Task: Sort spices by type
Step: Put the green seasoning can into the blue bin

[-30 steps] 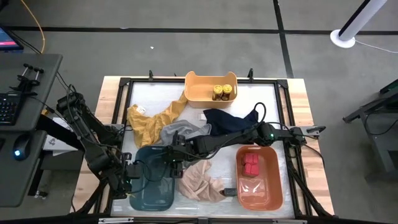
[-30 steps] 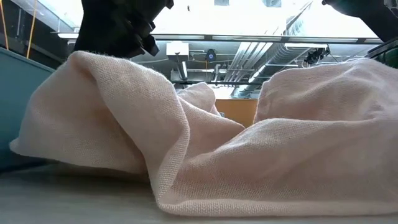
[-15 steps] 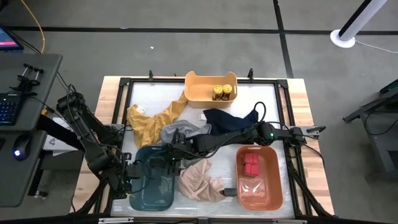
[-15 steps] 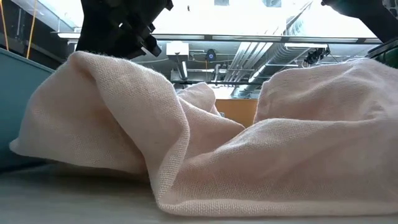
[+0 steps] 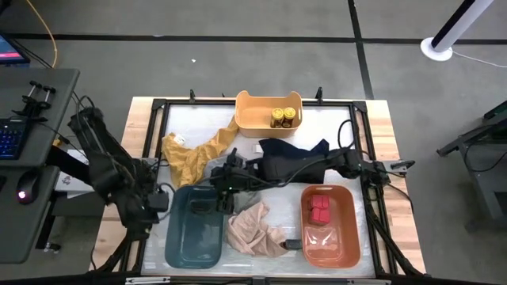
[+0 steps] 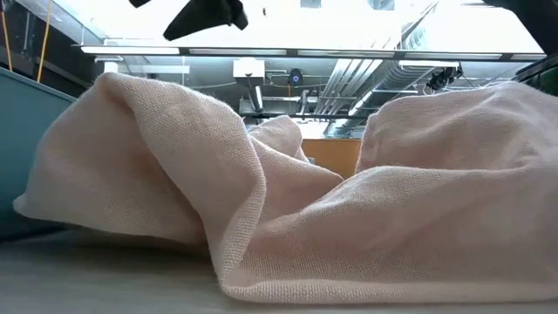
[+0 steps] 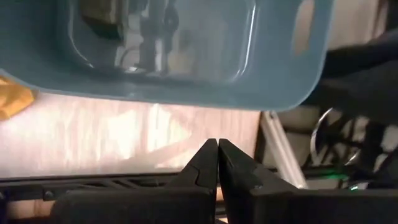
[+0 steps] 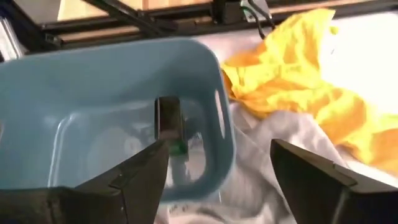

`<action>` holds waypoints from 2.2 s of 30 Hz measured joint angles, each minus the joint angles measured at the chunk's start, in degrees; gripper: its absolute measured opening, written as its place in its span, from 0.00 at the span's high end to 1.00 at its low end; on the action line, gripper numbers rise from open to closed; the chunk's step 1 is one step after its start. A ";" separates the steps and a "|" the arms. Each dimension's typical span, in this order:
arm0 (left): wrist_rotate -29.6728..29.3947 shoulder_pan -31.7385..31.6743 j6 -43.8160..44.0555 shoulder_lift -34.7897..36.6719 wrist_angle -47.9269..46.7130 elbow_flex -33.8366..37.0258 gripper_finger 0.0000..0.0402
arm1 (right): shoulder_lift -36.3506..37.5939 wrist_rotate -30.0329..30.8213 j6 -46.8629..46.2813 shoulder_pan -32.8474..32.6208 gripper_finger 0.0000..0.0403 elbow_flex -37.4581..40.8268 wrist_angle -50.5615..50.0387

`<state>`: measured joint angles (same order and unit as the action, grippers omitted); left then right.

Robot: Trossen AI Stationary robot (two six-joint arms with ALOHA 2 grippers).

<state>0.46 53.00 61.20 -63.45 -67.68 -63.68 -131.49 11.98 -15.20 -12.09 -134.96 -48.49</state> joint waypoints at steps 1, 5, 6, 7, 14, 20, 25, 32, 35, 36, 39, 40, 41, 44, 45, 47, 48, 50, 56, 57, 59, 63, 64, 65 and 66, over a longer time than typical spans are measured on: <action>-0.54 -0.36 0.54 1.13 0.06 0.00 1.00 | 0.28 -0.50 0.00 0.01 0.31 0.00 -1.06; -3.78 -2.30 1.22 4.69 1.18 0.00 1.00 | 1.09 -6.46 -1.51 -0.52 0.31 -0.02 -7.22; -4.67 -2.85 1.11 5.34 1.74 0.00 1.00 | 1.21 -8.58 -2.14 -0.78 0.31 -0.02 -9.44; -5.82 -3.43 1.00 5.85 2.08 0.00 1.00 | 1.35 -10.52 -2.87 -1.13 0.31 -0.02 -11.43; -9.50 -6.84 -2.38 6.25 5.02 0.04 1.00 | 2.09 -17.11 -7.02 -6.60 0.31 0.20 -27.42; -9.58 -8.50 -3.47 5.72 6.44 0.04 1.00 | 2.04 -20.30 -13.61 -14.01 0.31 3.68 -31.46; -9.56 -9.25 -3.92 5.74 6.58 0.04 1.00 | 2.04 -21.17 -23.16 -19.96 0.31 9.31 -34.01; -10.04 -10.61 -4.91 5.74 8.38 0.04 1.00 | 2.28 -21.58 -28.92 -22.41 0.31 15.84 -29.47; -10.06 -11.23 -4.93 5.76 8.96 0.04 1.00 | 2.15 -18.06 -28.48 -22.24 0.31 15.90 -28.91; -10.06 -11.43 -4.93 5.76 8.98 0.04 1.00 | 2.15 -16.17 -28.52 -22.08 0.31 15.91 -29.60; -10.06 -11.42 -4.93 5.76 8.96 0.04 1.00 | 1.93 -14.16 -28.24 -21.92 0.31 16.04 -32.50; -10.06 -11.42 -4.93 5.76 8.98 0.04 1.00 | 1.81 -14.00 -27.91 -21.91 0.31 16.11 -33.05; -10.06 -11.42 -4.93 5.75 8.98 0.04 1.00 | 1.78 -13.89 -27.56 -21.91 0.31 16.11 -32.76; -10.06 -11.42 -4.89 5.76 9.14 0.04 1.00 | 1.78 -13.89 -26.79 -21.90 0.31 16.09 -31.92; -10.06 -11.42 -4.91 5.76 9.14 0.04 1.00 | 1.78 -13.91 -26.73 -21.91 0.31 16.09 -32.11; -10.06 -11.42 -4.91 5.76 9.15 0.04 1.00 | 1.78 -13.91 -26.36 -21.93 0.31 16.09 -31.89; -10.06 -11.42 -4.91 5.76 9.14 0.04 1.00 | 1.78 -13.79 -26.36 -21.93 0.31 16.09 -31.95; -10.09 -11.42 -4.92 5.76 9.14 0.04 1.00 | 1.80 -13.25 -26.34 -21.97 0.31 16.09 -32.06; -10.28 -11.42 -5.85 5.76 9.11 0.04 1.00 | 1.66 -12.97 -26.38 -23.49 0.31 17.71 -26.09; -10.28 -11.42 -5.85 5.76 9.09 0.04 1.00 | 1.59 -12.98 -26.44 -24.02 0.31 18.05 -25.62; -10.47 -11.42 -5.88 5.74 9.09 0.04 1.00 | 1.58 -12.76 -27.47 -25.05 0.32 18.56 -24.21; -11.78 -11.42 -6.82 5.76 9.09 0.04 1.00 | 1.58 -10.30 -29.11 -27.28 0.43 18.67 -24.65; -12.19 -11.42 -7.34 5.76 9.09 0.04 1.00 | 1.58 -9.37 -29.90 -27.78 0.48 18.67 -24.75; -12.67 -11.42 -7.69 5.76 9.09 0.04 1.00 | 1.58 -8.54 -30.68 -28.18 0.54 18.67 -24.96; -13.11 -11.42 -7.94 5.76 9.09 0.04 1.00 | 1.58 -7.52 -31.67 -28.56 0.61 18.67 -25.09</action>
<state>-12.65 41.58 53.26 -57.69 -58.59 -63.64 -129.91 4.45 -46.87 -40.65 -116.29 -73.58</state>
